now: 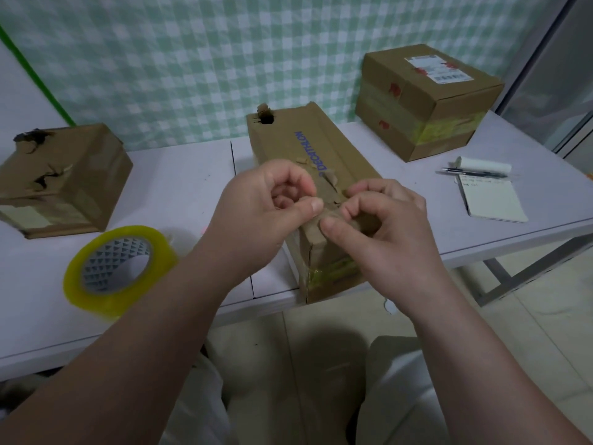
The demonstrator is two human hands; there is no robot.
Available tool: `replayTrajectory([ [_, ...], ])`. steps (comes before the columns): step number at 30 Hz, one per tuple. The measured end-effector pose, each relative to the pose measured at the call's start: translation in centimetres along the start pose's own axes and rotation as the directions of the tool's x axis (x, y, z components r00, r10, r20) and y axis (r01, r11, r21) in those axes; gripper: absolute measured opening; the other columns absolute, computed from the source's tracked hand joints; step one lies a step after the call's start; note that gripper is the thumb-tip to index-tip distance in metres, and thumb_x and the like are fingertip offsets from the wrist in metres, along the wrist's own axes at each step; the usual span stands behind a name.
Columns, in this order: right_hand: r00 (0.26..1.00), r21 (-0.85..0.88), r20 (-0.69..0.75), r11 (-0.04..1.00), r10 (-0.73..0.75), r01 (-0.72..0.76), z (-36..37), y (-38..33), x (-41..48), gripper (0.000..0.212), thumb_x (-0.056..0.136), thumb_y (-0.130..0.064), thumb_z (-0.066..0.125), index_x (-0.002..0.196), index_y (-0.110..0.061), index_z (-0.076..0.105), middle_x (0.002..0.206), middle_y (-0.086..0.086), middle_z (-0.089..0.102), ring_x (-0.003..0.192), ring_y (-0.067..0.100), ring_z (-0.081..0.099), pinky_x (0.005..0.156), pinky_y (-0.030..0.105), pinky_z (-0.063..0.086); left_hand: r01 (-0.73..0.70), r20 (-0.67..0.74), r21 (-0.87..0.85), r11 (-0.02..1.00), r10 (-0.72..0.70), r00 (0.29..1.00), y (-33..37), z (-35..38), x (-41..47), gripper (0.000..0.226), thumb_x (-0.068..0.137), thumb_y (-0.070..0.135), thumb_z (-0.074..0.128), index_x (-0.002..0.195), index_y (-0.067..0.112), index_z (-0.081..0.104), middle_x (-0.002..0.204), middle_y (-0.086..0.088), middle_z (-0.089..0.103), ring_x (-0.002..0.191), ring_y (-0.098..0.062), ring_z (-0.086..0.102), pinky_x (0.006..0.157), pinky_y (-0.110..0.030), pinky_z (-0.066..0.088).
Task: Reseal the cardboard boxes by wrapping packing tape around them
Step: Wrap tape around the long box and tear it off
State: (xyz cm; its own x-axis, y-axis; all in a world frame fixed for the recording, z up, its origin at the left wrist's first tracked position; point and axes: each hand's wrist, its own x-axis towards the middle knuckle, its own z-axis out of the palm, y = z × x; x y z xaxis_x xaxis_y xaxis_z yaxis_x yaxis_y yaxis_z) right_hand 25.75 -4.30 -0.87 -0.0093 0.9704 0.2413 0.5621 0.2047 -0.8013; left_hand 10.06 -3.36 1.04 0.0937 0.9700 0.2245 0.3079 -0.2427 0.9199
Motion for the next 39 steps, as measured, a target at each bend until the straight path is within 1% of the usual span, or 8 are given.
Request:
replayTrajectory([
  [3, 0.999, 0.024, -0.033, 1.000, 0.014, -0.013, 0.3, -0.1, -0.1, 0.022, 0.074, -0.039, 0.075, 0.062, -0.026, 0.063, 0.101, -0.020, 0.053, 0.118, 0.016, 0.035, 0.081, -0.005, 0.017, -0.032, -0.091, 0.087, 0.996, 0.039, 0.995, -0.2, -0.3, -0.4, 0.031, 0.074, 0.008, 0.077, 0.083, 0.029, 0.056, 0.089, 0.005, 0.060, 0.065, -0.017, 0.060, 0.063, -0.022, 0.051],
  [5, 0.998, 0.033, -0.060, 0.999, 0.019, -0.017, 0.6, -0.2, -0.1, 0.022, 0.070, -0.043, 0.070, 0.060, -0.026, 0.062, 0.099, -0.021, 0.054, 0.116, 0.015, 0.036, 0.080, -0.004, 0.017, -0.051, -0.151, 0.201, 0.978, 0.083, 0.985, -0.4, -0.1, -0.6, 0.028, 0.072, 0.015, 0.079, 0.080, 0.033, 0.058, 0.086, 0.005, 0.062, 0.064, -0.010, 0.061, 0.060, -0.013, 0.048],
  [9, 0.996, 0.078, -0.067, 0.996, 0.054, -0.049, 0.9, -0.2, 0.0, 0.020, 0.065, -0.043, 0.064, 0.057, -0.025, 0.061, 0.098, -0.020, 0.055, 0.113, 0.012, 0.034, 0.077, -0.004, 0.019, -0.053, -0.184, 0.236, 0.970, 0.098, 0.978, -1.2, 0.2, -1.0, 0.017, 0.074, 0.018, 0.078, 0.076, 0.031, 0.067, 0.079, 0.003, 0.066, 0.069, -0.006, 0.059, 0.061, -0.008, 0.045],
  [18, 0.986, 0.117, -0.154, 0.992, 0.065, -0.047, 1.4, 0.3, 0.1, 0.020, 0.063, -0.030, 0.064, 0.047, -0.025, 0.054, 0.086, -0.018, 0.057, 0.113, 0.020, 0.046, 0.079, 0.001, 0.023, -0.120, -0.053, 0.240, 0.963, 0.137, 0.989, -1.3, -0.1, -0.7, 0.009, 0.073, 0.025, 0.067, 0.072, 0.034, 0.067, 0.077, 0.007, 0.062, 0.070, 0.001, 0.057, 0.062, -0.006, 0.039],
  [24, 0.986, 0.157, -0.147, 0.986, 0.075, -0.052, 1.5, 0.5, 0.3, 0.008, 0.059, -0.031, 0.064, 0.060, -0.024, 0.061, 0.085, -0.017, 0.058, 0.113, 0.021, 0.047, 0.079, 0.006, 0.026, -0.141, 0.080, 0.255, 0.956, 0.125, 0.989, -1.2, -0.6, -0.2, 0.009, 0.072, 0.028, 0.066, 0.072, 0.037, 0.067, 0.078, 0.010, 0.055, 0.071, -0.010, 0.056, 0.062, -0.012, 0.043],
  [31, 0.990, 0.186, -0.109, 0.980, 0.091, -0.069, 1.2, 0.7, 0.1, 0.009, 0.060, -0.029, 0.063, 0.060, -0.020, 0.062, 0.090, -0.017, 0.059, 0.115, 0.015, 0.042, 0.084, 0.014, 0.030, -0.209, 0.227, 0.333, 0.919, 0.137, 0.964, -0.9, -0.8, -0.1, 0.015, 0.076, 0.032, 0.062, 0.078, 0.024, 0.074, 0.077, 0.012, 0.041, 0.068, 0.007, 0.046, 0.062, -0.005, 0.034],
  [34, 0.991, 0.193, -0.100, 0.979, 0.086, -0.066, 1.1, 0.6, 0.2, 0.008, 0.061, -0.030, 0.064, 0.056, -0.025, 0.062, 0.090, -0.018, 0.058, 0.116, 0.017, 0.044, 0.085, 0.018, 0.032, -0.185, 0.176, 0.278, 0.942, 0.139, 0.974, -1.1, -0.7, -0.3, 0.010, 0.076, 0.029, 0.064, 0.081, 0.028, 0.072, 0.081, 0.010, 0.045, 0.068, 0.000, 0.048, 0.062, -0.007, 0.038],
  [39, 0.993, 0.179, -0.108, 0.983, 0.051, -0.032, 1.0, 0.5, 0.4, 0.010, 0.063, -0.033, 0.066, 0.059, -0.025, 0.064, 0.089, -0.019, 0.058, 0.115, 0.022, 0.047, 0.091, 0.025, 0.037, -0.028, 0.100, 0.025, 0.999, 0.025, 0.995, -1.5, -1.2, -0.5, 0.022, 0.071, 0.018, 0.067, 0.087, 0.031, 0.064, 0.084, 0.006, 0.050, 0.068, -0.005, 0.048, 0.065, -0.015, 0.045],
])
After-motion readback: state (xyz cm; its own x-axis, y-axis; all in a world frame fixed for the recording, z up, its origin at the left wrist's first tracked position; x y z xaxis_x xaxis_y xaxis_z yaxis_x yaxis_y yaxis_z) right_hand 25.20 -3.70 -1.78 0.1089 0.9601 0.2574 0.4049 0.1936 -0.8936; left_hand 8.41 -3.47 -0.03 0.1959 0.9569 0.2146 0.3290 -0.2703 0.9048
